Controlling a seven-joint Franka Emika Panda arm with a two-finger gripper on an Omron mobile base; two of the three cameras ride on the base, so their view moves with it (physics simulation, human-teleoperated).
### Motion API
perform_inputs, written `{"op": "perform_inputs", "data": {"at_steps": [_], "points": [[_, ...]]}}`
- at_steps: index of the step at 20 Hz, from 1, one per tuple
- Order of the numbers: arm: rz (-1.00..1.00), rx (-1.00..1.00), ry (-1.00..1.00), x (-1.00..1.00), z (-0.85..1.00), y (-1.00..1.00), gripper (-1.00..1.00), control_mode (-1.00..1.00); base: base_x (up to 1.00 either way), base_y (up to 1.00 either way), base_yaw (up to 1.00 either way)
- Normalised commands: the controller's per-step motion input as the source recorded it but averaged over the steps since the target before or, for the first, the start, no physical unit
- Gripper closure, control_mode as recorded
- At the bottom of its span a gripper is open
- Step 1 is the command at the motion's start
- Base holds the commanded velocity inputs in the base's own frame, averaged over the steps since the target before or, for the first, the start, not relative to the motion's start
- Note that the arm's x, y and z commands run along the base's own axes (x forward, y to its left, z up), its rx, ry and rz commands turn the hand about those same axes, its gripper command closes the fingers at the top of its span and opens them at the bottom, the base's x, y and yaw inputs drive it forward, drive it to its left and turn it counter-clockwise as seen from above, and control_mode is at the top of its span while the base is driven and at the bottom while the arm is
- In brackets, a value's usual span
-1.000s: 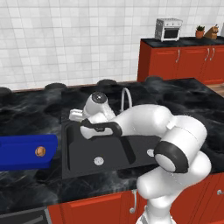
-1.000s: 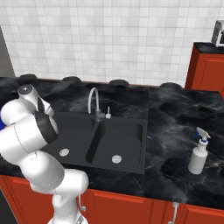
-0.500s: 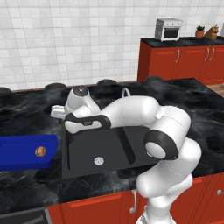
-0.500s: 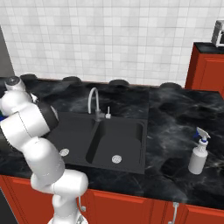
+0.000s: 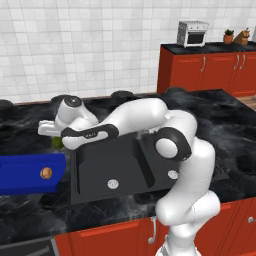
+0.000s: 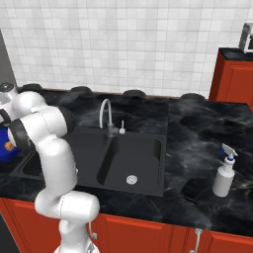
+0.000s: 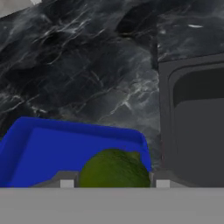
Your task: Pick up all produce items and place them in the sink. Turn on the sink faucet to wash them. Then turn the sink off and put them in the tray.
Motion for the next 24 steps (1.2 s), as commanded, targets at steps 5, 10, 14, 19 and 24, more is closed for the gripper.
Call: {"op": "perform_inputs", "data": {"at_steps": [5,10,14,19,24], "points": [[0.08,0.00,0.03,0.06,0.00,0.77,1.00,-1.00,0.00,0.00,0.00],[0.04,-0.02,0.02,0.01,0.00,0.77,1.00,-1.00,0.00,0.00,0.00],[0.01,-0.06,0.03,0.00,-0.03,0.72,1.00,-1.00,0.00,0.00,0.00],[0.00,-0.03,0.08,0.00,-0.14,0.53,1.00,-1.00,0.00,0.00,0.00],[0.02,0.00,0.14,0.00,-0.26,0.37,1.00,-1.00,0.00,0.00,0.00]]}}
